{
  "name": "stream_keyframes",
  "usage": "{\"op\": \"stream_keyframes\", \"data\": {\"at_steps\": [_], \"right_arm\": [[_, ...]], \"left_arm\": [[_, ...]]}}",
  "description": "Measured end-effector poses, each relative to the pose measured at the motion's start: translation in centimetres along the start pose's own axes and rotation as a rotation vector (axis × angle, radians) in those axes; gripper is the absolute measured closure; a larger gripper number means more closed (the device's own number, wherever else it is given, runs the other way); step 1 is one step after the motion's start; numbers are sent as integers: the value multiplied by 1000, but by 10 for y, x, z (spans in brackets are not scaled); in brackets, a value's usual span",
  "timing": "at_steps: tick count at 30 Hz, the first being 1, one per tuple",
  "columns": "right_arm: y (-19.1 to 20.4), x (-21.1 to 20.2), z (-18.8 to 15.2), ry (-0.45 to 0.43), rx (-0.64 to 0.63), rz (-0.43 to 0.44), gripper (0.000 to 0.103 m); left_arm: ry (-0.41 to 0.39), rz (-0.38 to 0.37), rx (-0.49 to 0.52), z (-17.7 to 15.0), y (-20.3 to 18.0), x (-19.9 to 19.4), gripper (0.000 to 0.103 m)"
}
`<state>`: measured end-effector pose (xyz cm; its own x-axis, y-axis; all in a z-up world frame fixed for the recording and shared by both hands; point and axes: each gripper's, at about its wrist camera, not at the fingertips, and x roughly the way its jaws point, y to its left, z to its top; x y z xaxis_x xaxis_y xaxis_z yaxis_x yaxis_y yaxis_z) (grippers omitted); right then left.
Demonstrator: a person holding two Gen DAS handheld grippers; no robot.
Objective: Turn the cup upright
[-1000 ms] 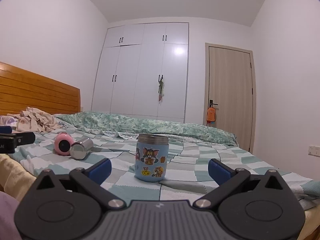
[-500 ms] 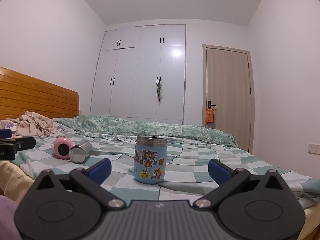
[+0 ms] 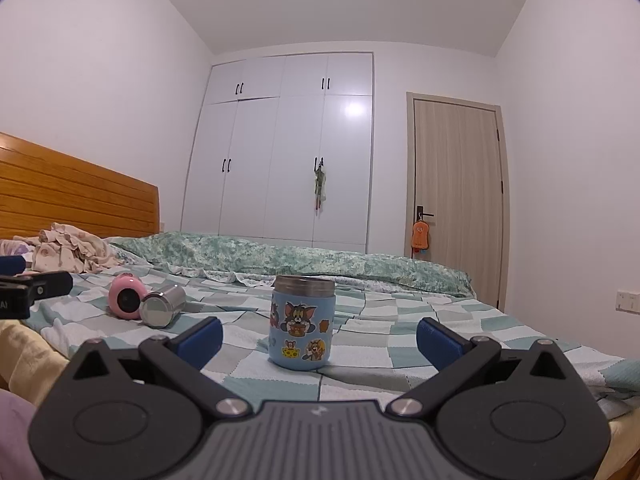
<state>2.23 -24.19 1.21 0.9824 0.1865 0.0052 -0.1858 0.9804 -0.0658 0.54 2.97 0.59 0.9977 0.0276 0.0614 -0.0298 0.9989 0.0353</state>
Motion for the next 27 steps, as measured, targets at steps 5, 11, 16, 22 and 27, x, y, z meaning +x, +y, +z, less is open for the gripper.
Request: {"op": "stream_keyframes", "data": {"at_steps": [5, 11, 16, 22, 27], "right_arm": [[0, 0, 0, 0, 0, 0, 0], [0, 0, 0, -1, 0, 0, 0], [0, 0, 0, 0, -1, 0, 0], [0, 0, 0, -1, -1, 0, 0], [0, 0, -1, -1, -1, 0, 0]], "left_arm": [[-2, -2, 0, 0, 0, -1, 0], [-2, -4, 0, 0, 0, -1, 0], [-3, -4, -1, 0, 0, -1, 0], [-4, -6, -1, 1, 0, -2, 0], [-5, -10, -1, 1, 2, -3, 0]]}}
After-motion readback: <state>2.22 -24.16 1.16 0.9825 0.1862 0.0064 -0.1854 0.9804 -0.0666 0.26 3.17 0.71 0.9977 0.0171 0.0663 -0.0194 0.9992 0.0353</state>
